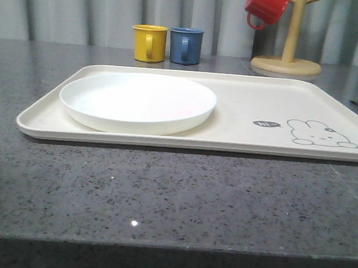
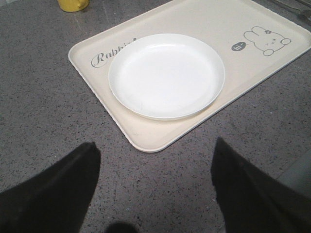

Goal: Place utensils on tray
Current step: 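Move the right gripper over the steel fork and grasp it, then lift the fork and lay it on the tray beside the plate, then move the right gripper back over the steel chopsticks, then grasp the chopsticks and lay them on the tray beside the fork, then grasp the steel spoon with the right gripper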

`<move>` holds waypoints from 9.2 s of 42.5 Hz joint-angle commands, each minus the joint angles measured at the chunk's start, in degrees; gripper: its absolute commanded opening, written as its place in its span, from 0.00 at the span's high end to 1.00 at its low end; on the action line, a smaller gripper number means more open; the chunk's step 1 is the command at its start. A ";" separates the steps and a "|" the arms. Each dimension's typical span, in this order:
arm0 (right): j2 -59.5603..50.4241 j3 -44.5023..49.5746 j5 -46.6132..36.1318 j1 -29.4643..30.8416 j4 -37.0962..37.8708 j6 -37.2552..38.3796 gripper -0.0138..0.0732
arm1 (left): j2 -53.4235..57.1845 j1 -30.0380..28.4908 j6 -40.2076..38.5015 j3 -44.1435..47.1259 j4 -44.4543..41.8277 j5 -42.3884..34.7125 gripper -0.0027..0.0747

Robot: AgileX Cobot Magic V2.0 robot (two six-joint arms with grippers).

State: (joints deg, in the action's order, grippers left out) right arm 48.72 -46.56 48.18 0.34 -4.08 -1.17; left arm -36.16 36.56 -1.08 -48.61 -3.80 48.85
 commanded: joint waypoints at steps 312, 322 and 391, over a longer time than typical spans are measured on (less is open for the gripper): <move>52.35 -41.01 15.16 -8.49 -14.53 3.61 0.41 | 0.06 0.50 -0.77 -1.45 -0.31 -4.16 0.34; 45.18 -41.01 15.18 -8.43 2.03 2.06 0.42 | 0.06 0.50 -0.77 -1.45 -0.31 -4.16 0.34; 53.80 -40.89 15.78 17.85 -0.85 -5.01 0.77 | 0.06 0.50 -0.77 -1.45 -0.31 -4.16 0.34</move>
State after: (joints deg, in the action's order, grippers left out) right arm 104.95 -85.78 64.70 17.85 -4.36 -5.45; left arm -36.16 36.56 -1.08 -48.61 -4.01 48.85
